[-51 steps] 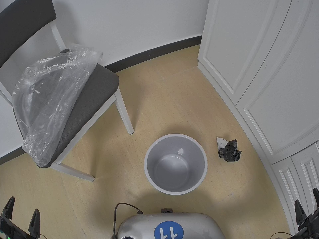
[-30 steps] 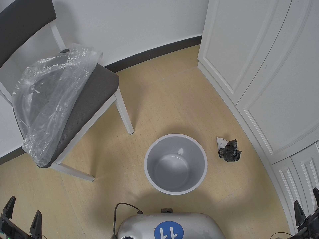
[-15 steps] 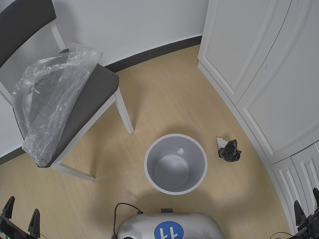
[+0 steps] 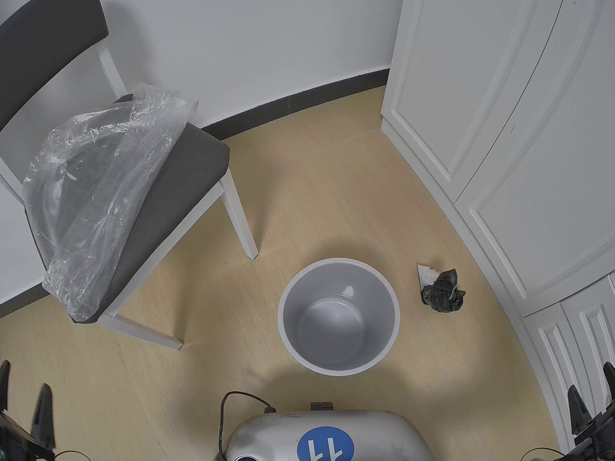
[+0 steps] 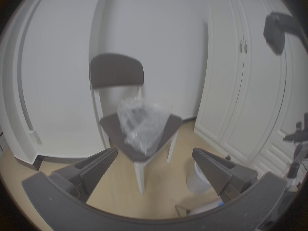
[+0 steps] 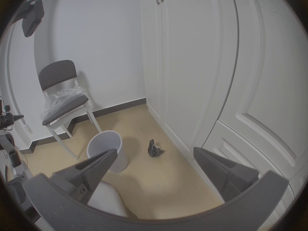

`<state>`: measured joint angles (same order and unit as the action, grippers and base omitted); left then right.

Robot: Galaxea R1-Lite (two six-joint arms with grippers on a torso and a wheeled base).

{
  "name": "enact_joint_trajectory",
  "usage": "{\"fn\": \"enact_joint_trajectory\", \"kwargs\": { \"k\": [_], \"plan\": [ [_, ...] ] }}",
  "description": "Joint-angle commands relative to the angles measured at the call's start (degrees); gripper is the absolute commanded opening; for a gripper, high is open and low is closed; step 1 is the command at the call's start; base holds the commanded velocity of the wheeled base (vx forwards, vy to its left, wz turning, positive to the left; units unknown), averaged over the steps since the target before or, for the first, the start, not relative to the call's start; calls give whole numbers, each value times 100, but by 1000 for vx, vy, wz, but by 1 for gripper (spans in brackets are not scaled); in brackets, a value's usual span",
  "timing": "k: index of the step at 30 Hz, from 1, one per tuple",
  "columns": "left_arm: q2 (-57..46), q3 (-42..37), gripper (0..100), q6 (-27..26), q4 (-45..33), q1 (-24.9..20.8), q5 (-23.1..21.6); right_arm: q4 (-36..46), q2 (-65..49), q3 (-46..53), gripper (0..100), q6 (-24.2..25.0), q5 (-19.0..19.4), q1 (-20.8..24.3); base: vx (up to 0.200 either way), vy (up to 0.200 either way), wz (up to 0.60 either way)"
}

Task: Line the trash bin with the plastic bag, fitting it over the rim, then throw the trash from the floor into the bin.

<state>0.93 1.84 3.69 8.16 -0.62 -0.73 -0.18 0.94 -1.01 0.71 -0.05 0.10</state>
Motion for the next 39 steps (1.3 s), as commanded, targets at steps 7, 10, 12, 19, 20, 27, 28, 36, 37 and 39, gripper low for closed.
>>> {"fn": "enact_joint_trajectory", "kwargs": {
  "k": [7,10,12,19,20,27,28,36,37,39],
  "plan": [
    [-66,625,100,-264,-244,1,-67,-658,205,-822,100,228,444,78,0,0,0],
    [101,721,100,-703,-534,-52,-85,-421,724,-1059,100,421,488,78,0,0,0],
    [338,809,100,-976,-587,-87,-85,-456,1101,-1129,100,457,488,96,0,0,0],
    [2500,1697,100,-2444,-517,-61,-24,-2100,3844,-2061,100,712,409,69,0,0,0],
    [2720,1802,100,-2707,-499,-35,-24,-2434,4160,-2114,100,694,321,69,0,0,0],
    [3906,2189,100,-4307,99,-26,293,-3849,6015,-2650,100,298,-1015,535,0,0,0],
    [3924,2189,100,-4333,107,-26,302,-3875,6032,-2659,100,298,-1059,553,0,0,0],
    [5014,2277,100,-4720,283,-78,882,-4033,6138,-2351,100,202,-1621,1186,0,0,0],
    [5031,2277,100,-4729,283,-78,891,-4033,6138,-2351,100,202,-1621,1186,0,0,0],
    [5401,2286,100,-4720,318,-96,1022,-4033,6111,-2360,100,202,-1621,1177,0,0,0]
  ]
}}
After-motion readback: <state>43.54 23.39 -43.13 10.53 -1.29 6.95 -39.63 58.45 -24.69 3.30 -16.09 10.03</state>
